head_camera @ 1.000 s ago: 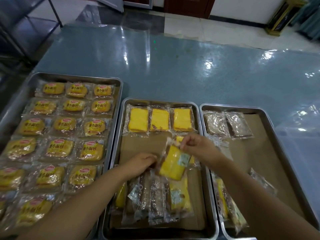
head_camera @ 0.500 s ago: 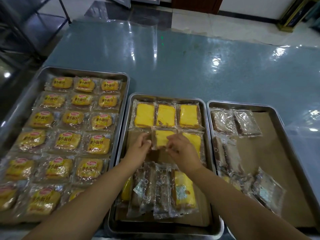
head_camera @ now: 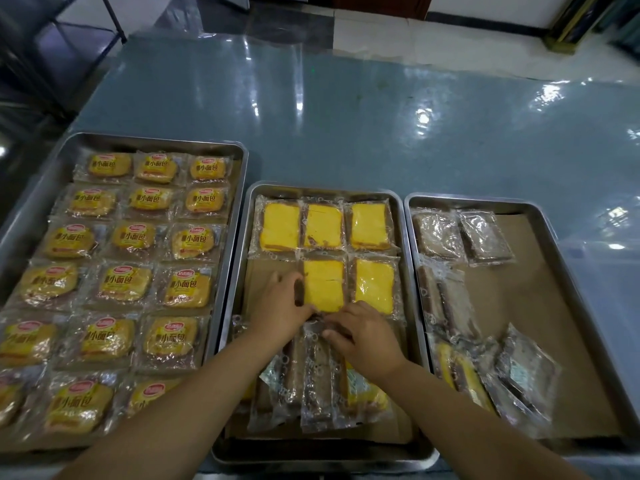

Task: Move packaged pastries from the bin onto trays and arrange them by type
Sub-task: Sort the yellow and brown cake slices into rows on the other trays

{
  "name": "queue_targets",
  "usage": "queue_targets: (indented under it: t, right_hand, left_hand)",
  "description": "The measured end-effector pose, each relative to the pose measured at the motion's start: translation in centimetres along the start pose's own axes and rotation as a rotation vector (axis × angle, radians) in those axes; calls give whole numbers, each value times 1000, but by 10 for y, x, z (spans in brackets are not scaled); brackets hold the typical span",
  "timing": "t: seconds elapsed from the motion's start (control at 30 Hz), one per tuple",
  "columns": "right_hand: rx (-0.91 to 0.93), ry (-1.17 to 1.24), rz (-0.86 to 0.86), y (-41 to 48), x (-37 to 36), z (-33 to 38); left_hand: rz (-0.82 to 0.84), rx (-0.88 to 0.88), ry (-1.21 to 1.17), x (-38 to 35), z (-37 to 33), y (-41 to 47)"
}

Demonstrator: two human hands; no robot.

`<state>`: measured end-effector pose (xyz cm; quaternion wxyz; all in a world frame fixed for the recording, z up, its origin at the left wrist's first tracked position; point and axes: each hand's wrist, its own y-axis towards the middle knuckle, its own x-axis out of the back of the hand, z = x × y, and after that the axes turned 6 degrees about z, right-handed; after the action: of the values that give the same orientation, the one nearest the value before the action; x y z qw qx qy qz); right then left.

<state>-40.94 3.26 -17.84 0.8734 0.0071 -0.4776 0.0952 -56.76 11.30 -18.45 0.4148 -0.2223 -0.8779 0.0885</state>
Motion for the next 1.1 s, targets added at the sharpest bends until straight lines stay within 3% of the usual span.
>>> queue_targets:
  t: [0.13,0.37,0.57,0.63,0.8,0.87,1.0,1.1]
  right_hand:
    - [5,34,57,-10,-3,-4]
    - [12,51,155,-26,-5,-7]
    - [-155,184,280,-28,23,-18]
    - [-145,73,352,-28,34,-26]
    - [-105,-141,431,-34,44,-30]
    - [-121,-134,429,-34,46,-30]
    - [-258,54,460,-30,56,-34]
    - [-334,370,446,-28,70,-33]
  left_hand:
    - [3,-41,204,2,6,-16]
    - [192,-25,-15,-3,23,-42]
    - [264,-60,-66,-11,24,-50]
    - [223,-50,-73,-12,22,-49]
    - [-91,-177,126,-13,11,-37]
    - [-93,-206,208,-15,8,-28]
    - [28,-218,212,-22,4,-13]
    - [54,-249,159,-25,1,-7]
